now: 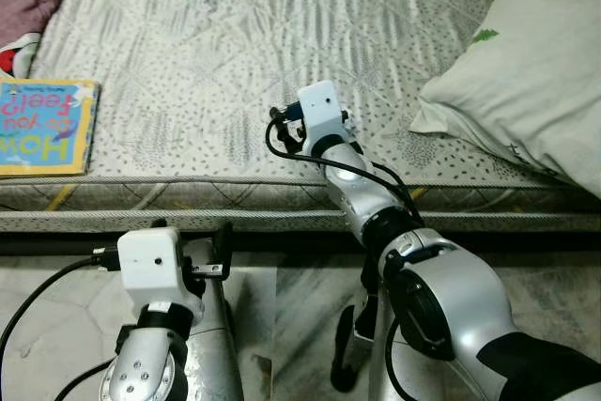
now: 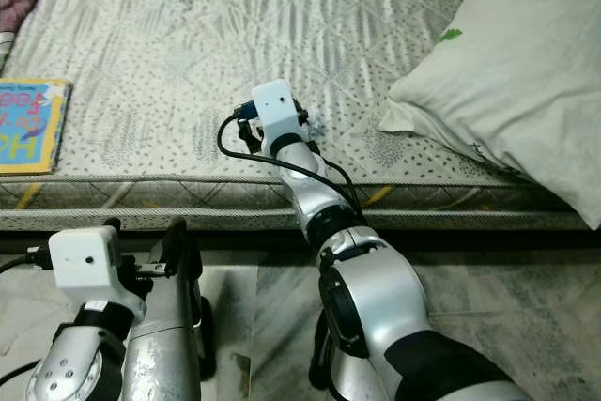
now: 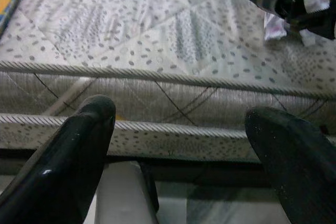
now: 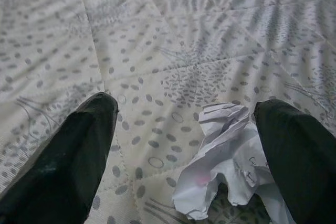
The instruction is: Clean up the room
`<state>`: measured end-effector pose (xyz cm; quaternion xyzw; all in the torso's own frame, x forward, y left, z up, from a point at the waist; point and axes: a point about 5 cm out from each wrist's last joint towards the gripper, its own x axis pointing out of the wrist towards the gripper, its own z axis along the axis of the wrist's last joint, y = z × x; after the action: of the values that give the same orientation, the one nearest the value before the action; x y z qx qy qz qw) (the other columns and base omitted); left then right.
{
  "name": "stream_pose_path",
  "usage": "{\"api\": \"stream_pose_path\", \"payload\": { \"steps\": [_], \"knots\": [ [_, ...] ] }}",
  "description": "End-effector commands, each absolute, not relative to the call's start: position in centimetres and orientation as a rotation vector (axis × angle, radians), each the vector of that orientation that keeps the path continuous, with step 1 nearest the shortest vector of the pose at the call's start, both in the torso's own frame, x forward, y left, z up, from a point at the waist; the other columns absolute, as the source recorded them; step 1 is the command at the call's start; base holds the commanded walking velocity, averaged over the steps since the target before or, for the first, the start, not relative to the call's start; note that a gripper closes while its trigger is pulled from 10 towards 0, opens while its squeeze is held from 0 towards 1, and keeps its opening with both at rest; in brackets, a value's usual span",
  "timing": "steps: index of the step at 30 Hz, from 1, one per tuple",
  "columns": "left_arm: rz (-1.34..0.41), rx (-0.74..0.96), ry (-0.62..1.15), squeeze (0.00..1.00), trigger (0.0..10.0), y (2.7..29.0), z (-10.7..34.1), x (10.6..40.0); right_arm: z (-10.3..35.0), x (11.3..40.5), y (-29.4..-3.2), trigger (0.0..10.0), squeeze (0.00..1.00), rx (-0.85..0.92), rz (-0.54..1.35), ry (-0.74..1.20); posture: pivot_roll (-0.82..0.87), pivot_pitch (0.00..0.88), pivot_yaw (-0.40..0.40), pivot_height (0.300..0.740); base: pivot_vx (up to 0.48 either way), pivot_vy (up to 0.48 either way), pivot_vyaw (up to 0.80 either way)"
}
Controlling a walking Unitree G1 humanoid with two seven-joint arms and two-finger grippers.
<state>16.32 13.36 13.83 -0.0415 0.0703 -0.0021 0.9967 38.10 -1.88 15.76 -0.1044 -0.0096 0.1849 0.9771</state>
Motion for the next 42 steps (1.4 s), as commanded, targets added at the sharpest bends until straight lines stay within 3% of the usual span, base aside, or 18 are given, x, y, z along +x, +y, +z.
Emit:
{"api": "stream_pose_path", "payload": {
  "steps": [1,2,3,15,22,25,26,28,30,33,34,35,36,42],
  "knots": [
    [0.002,-0.082,0.147,0.0,10.0,13.3,14.1,15.9,15.0,37.8,-1.3,10.0,0.55,-0.261,0.366,0.021,0.19,0.357,-0.035,0.551,0.0,0.0,0.0],
    [0.002,-0.082,0.147,0.0,10.0,13.3,14.1,15.9,15.0,37.8,-1.3,10.0,0.55,-0.261,0.366,0.021,0.19,0.357,-0.035,0.551,0.0,0.0,0.0],
    [0.002,-0.082,0.148,0.0,10.0,13.3,14.1,15.9,14.9,37.8,-1.4,10.0,0.0,-0.272,0.355,0.027,0.19,0.358,-0.036,0.551,0.0,0.0,0.0],
    [0.008,-0.079,0.16,0.0,10.0,13.2,14.0,15.8,13.7,38.3,-3.9,10.0,0.0,-0.28,0.152,0.132,0.2,0.359,-0.041,0.551,0.0,0.0,0.0],
    [0.015,-0.077,0.161,0.0,10.0,13.3,14.0,15.9,13.8,38.3,-3.8,10.0,0.0,-0.206,0.149,0.14,0.2,0.356,-0.043,0.551,0.0,0.0,0.0],
    [0.017,-0.078,0.165,0.0,10.0,13.3,13.9,15.9,13.4,38.1,-3.9,10.0,0.0,-0.207,0.147,0.151,0.2,0.354,-0.044,0.531,0.0,0.0,0.0],
    [0.02,-0.078,0.166,0.0,10.0,13.4,13.9,15.9,13.2,38.1,-4.0,9.6,0.0,-0.204,0.142,0.153,0.2,0.352,-0.042,0.521,0.0,0.0,0.0],
    [0.022,-0.078,0.168,0.0,10.0,13.4,13.9,15.9,13.2,38.1,-4.0,5.3,0.0,-0.202,0.141,0.152,0.2,0.35,-0.042,0.521,0.0,0.0,0.0],
    [0.024,-0.078,0.169,0.0,10.0,13.4,13.8,15.9,13.2,38.0,-4.0,0.0,0.0,-0.198,0.14,0.149,0.2,0.349,-0.042,0.521,0.0,0.0,0.0],
    [0.027,-0.079,0.171,0.0,10.0,13.5,13.8,15.9,13.2,38.0,-3.9,0.0,0.0,-0.201,0.143,0.147,0.2,0.349,-0.041,0.521,0.0,0.0,0.0],
    [0.027,-0.079,0.171,0.0,10.0,13.5,13.8,15.9,13.2,38.0,-3.9,2.8,0.0,-0.196,0.144,0.149,0.2,0.349,-0.041,0.521,0.0,0.0,0.0],
    [0.027,-0.079,0.17,0.0,10.0,13.5,13.8,15.9,13.2,38.0,-3.9,2.8,0.0,-0.192,0.144,0.151,0.2,0.347,-0.04,0.521,0.0,0.0,0.0],
    [0.027,-0.079,0.171,0.0,10.0,13.5,13.8,15.9,13.2,38.0,-3.9,0.0,0.0,-0.183,0.144,0.147,0.2,0.345,-0.04,0.521,0.0,0.0,0.0],
    [0.028,-0.078,0.171,0.0,10.0,13.6,13.8,15.9,13.2,38.0,-3.9,0.0,0.0,-0.181,0.147,0.141,0.2,0.342,-0.039,0.521,0.0,0.0,0.0]
  ]
}}
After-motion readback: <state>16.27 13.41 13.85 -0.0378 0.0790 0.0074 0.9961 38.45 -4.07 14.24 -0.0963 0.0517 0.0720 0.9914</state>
